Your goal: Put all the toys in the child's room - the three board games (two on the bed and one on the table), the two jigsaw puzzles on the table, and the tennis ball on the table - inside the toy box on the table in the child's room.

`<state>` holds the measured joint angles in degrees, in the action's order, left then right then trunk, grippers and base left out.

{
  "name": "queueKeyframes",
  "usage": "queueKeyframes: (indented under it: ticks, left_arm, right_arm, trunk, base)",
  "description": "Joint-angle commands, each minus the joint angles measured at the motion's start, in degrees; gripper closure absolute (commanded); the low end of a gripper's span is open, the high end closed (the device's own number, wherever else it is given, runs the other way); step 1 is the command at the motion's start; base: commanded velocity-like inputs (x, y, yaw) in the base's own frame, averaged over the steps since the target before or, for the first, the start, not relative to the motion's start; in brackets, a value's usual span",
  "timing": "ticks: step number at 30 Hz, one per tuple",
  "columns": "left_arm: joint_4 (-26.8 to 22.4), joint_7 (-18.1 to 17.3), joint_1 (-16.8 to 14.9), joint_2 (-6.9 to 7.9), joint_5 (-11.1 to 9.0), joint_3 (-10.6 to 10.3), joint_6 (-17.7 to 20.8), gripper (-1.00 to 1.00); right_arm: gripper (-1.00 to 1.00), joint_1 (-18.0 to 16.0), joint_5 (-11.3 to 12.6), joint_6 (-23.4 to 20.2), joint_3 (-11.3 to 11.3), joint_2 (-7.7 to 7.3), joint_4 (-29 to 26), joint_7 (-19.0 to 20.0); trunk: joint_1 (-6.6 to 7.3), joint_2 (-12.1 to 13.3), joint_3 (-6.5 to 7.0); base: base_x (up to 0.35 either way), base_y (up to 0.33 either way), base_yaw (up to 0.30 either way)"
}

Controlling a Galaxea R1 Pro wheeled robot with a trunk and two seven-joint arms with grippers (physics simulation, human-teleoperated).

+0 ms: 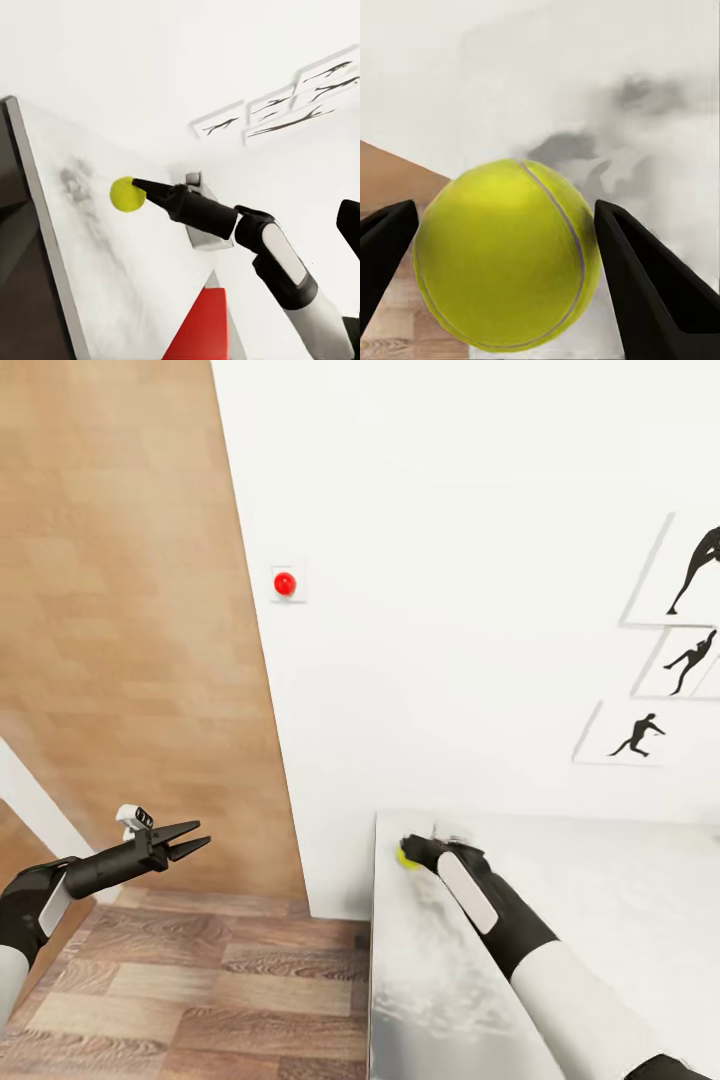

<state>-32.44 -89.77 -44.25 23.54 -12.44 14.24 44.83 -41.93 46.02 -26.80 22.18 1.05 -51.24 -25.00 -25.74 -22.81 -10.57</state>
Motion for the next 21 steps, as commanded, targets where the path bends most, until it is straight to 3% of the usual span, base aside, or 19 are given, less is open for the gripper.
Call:
queueKeyframes:
  ticks: [1, 3, 5, 10, 13, 16, 21]
  left_arm:
    - [0.01, -0.23, -0.05, 0.01, 0.05, 0.0, 0.6, -1.0]
    - [0.01, -0.23, -0.05, -0.01, 0.05, 0.0, 0.6, -1.0]
    - [0.01, -0.2, -0.05, -0.05, 0.05, -0.01, 0.6, -1.0]
    - [0.01, -0.23, -0.05, -0.02, 0.06, -0.05, 0.6, -1.0]
    - [0.01, -0.23, -0.05, -0.06, 0.05, -0.08, 0.6, -1.0]
    - [0.01, -0.18, -0.05, -0.19, 0.05, -0.1, 0.6, -1.0]
    - [0.01, -0.23, -0.05, -0.12, 0.05, -0.09, 0.6, -1.0]
  right_arm:
    - [1.0, 2.94, 0.63, -0.1, -0.01, -1.16, -4.94, 0.85]
    - [1.0, 6.84, 0.9, -0.14, -0.24, -3.04, -11.11, 2.84]
    - [1.0, 11.32, 1.65, -0.16, -1.0, -6.44, -17.6, 6.36]
    - [1.0, 13.66, 5.62, -0.98, -2.25, -9.75, -22.21, 14.5]
    - [1.0, 14.05, 6.71, -1.98, -2.43, -11.81, -24.78, 19.37]
    - [1.0, 15.22, 7.23, -2.47, -2.48, -13.09, -28.1, 22.26]
    - [1.0, 16.89, 7.58, -3.67, -2.51, -13.56, -31.62, 23.33]
  trunk:
    - [-0.05, -0.11, -0.01]
    - [-0.05, -0.11, 0.18]
    - [-0.05, -0.11, 0.36]
    - [-0.05, -0.11, 0.84]
    - [-0.05, -0.11, 1.12]
    - [-0.05, -0.11, 1.41]
    - [-0.05, -0.11, 1.88]
  base:
    - [0.0, 0.0, 0.0]
    - [0.0, 0.0, 0.0]
    - [0.0, 0.0, 0.0]
    - [0.0, 0.0, 0.0]
    - [0.0, 0.0, 0.0]
    - [0.0, 0.0, 0.0]
    - [0.0, 0.0, 0.0]
